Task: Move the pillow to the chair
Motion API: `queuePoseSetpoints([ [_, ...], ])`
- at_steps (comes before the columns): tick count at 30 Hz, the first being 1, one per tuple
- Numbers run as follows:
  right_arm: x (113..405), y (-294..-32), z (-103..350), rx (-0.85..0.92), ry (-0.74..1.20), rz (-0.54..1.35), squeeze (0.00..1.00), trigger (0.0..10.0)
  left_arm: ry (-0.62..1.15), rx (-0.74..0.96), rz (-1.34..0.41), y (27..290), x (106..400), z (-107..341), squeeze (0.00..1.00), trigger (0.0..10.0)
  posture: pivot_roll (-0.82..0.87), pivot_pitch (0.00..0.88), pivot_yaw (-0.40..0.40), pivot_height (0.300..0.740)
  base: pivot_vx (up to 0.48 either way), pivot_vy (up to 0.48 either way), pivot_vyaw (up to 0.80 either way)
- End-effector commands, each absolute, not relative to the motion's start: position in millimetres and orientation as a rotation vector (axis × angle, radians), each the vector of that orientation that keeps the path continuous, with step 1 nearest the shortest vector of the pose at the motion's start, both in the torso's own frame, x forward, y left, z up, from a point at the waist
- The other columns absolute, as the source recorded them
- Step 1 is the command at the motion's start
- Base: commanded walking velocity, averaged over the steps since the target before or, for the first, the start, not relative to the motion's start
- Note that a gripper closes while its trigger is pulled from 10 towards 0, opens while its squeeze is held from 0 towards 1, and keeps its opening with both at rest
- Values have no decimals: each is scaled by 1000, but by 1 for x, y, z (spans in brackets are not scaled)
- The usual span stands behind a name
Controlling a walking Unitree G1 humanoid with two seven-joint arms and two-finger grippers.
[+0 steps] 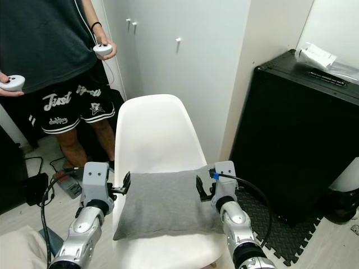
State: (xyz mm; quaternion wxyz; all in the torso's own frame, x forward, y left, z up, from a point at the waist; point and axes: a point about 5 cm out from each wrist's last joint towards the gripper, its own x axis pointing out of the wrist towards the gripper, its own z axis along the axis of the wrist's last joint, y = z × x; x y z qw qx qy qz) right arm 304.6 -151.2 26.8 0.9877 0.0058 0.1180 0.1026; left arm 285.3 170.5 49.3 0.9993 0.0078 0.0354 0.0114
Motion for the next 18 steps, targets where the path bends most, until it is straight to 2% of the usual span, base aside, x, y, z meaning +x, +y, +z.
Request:
queuePoseSetpoints([
  [1,301,-151,22,3,252,214,0,10000,99,21,31,172,282,43,0,10000,-13,12,-19,740,0,0,0],
  [15,301,-150,22,5,254,215,0,10000,98,22,32,172,283,44,0,10000,-12,13,-18,740,0,0,0],
  [18,301,-149,21,20,266,216,0,10000,98,22,34,173,283,44,0,10000,-11,12,-18,740,0,0,-800],
])
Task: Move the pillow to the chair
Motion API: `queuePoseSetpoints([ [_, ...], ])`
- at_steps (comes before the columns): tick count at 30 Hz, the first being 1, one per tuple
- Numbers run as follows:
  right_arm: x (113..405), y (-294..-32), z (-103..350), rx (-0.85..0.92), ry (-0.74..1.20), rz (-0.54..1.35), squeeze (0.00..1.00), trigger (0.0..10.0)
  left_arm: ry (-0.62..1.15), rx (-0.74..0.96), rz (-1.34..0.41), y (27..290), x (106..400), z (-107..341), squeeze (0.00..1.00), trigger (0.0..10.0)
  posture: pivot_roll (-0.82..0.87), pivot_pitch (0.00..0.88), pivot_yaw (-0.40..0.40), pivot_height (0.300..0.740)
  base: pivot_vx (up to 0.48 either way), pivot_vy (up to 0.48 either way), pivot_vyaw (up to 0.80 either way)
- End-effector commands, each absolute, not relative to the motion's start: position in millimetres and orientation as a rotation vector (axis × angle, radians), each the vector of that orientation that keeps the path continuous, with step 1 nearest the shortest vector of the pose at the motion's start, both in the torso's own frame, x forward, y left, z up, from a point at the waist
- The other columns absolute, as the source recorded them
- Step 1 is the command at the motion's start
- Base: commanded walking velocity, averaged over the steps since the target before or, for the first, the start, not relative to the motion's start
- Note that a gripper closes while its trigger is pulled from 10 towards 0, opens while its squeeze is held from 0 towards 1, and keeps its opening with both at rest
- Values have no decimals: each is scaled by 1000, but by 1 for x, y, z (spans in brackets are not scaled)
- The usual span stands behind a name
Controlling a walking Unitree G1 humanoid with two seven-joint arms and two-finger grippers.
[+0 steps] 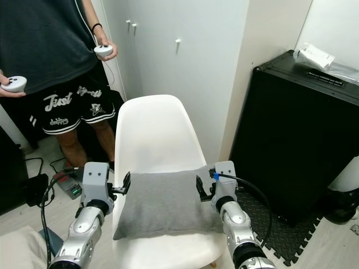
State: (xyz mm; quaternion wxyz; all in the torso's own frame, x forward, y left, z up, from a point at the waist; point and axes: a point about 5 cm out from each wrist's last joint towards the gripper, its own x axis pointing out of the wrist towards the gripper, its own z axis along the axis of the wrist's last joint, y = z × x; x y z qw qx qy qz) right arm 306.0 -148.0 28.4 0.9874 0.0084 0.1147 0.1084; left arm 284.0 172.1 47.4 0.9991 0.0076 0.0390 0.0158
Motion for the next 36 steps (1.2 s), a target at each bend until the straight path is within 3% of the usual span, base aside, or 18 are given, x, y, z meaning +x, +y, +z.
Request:
queuePoseSetpoints([
  [1,301,-149,21,17,266,216,0,10000,98,23,34,173,283,44,0,10000,-11,12,-18,740,0,0,-800],
  [36,297,-157,16,-23,293,180,0,10000,124,35,42,174,283,41,0,10000,-7,27,-16,740,0,0,-800],
])
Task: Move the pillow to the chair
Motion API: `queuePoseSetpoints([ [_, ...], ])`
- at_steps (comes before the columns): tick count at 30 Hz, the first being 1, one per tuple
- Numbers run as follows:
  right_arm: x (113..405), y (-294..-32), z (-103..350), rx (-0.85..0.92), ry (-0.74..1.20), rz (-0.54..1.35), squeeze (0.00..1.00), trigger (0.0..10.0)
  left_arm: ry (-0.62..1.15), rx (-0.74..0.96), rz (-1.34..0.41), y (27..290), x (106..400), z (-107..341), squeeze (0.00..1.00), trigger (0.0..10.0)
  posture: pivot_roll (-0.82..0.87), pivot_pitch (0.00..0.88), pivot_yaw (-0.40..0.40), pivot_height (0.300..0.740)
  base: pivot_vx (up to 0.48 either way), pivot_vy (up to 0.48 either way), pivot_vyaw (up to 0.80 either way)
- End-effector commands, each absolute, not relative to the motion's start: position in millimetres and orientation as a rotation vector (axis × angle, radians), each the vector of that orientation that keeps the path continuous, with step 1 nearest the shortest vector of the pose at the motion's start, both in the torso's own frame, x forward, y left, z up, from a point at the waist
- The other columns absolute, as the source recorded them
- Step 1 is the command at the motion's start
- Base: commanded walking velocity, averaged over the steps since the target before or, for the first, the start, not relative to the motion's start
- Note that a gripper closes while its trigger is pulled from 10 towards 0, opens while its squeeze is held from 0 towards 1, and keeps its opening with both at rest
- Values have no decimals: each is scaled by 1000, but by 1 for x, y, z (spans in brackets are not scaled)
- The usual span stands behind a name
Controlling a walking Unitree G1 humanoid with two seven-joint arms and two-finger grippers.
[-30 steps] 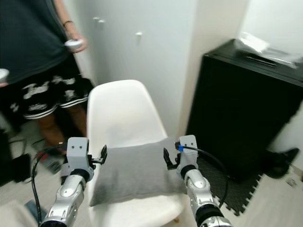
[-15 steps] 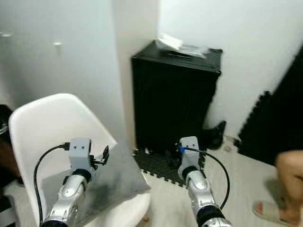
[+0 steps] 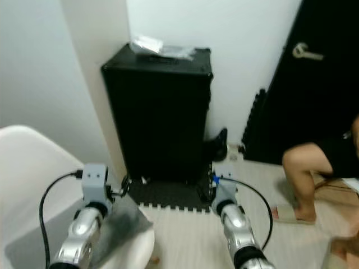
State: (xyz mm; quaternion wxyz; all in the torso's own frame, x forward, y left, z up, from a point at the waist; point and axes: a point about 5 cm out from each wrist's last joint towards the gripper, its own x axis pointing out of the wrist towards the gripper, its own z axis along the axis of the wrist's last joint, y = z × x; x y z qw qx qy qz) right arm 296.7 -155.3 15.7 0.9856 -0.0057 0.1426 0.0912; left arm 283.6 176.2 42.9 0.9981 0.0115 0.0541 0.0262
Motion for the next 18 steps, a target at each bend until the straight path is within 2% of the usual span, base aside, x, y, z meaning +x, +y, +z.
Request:
queuePoseSetpoints([
  [1,297,-157,15,-25,296,176,0,10000,128,35,43,174,283,40,0,10000,-7,27,-15,740,0,0,-800],
  [18,298,-160,15,-44,304,154,0,10000,214,12,62,173,281,30,0,10000,-7,35,-16,740,0,0,-800],
])
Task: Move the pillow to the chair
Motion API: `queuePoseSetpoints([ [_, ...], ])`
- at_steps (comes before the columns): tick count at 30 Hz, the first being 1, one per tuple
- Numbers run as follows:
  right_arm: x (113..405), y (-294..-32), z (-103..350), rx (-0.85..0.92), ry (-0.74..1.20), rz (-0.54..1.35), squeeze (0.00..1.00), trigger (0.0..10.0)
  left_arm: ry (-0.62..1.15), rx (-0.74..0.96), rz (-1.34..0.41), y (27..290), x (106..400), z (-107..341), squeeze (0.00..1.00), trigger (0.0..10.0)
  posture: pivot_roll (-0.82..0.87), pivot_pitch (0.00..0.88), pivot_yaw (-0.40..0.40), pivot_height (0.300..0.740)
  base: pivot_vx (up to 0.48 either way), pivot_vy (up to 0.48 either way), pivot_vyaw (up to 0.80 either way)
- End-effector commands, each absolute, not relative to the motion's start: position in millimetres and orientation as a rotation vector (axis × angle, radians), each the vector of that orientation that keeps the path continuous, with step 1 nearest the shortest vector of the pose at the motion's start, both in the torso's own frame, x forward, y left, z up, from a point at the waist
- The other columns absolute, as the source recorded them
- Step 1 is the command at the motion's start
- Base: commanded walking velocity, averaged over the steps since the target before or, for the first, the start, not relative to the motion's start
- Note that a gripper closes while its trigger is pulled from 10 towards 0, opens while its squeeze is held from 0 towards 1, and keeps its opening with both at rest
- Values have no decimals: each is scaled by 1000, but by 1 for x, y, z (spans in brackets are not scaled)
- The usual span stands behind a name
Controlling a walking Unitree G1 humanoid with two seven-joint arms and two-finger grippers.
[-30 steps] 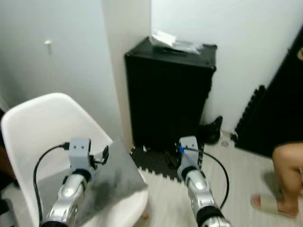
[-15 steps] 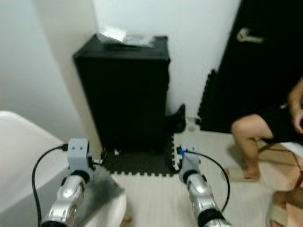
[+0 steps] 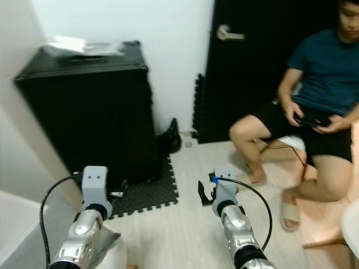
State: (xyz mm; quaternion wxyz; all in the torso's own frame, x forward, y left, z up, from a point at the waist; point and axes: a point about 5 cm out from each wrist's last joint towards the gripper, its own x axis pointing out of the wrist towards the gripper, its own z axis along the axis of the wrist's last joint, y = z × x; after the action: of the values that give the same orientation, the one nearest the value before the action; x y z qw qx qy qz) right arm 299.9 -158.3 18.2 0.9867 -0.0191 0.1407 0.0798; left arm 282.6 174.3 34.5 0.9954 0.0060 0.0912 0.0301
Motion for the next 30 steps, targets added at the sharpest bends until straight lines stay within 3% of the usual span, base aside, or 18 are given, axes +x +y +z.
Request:
queuePoseSetpoints([
  [1,298,-160,15,-44,304,154,0,10000,214,12,62,173,281,30,0,10000,-7,35,-16,740,0,0,-800],
  [11,293,-173,8,-65,337,81,0,10000,317,70,98,177,281,20,0,10000,-2,33,-5,740,0,0,-800],
  [21,285,-177,0,-73,375,44,0,10000,324,32,68,174,276,16,0,10000,-2,39,-4,740,0,0,-800],
  [30,282,-178,-4,-75,398,18,0,10000,317,100,49,172,279,17,0,10000,-5,45,-7,740,0,0,-800],
])
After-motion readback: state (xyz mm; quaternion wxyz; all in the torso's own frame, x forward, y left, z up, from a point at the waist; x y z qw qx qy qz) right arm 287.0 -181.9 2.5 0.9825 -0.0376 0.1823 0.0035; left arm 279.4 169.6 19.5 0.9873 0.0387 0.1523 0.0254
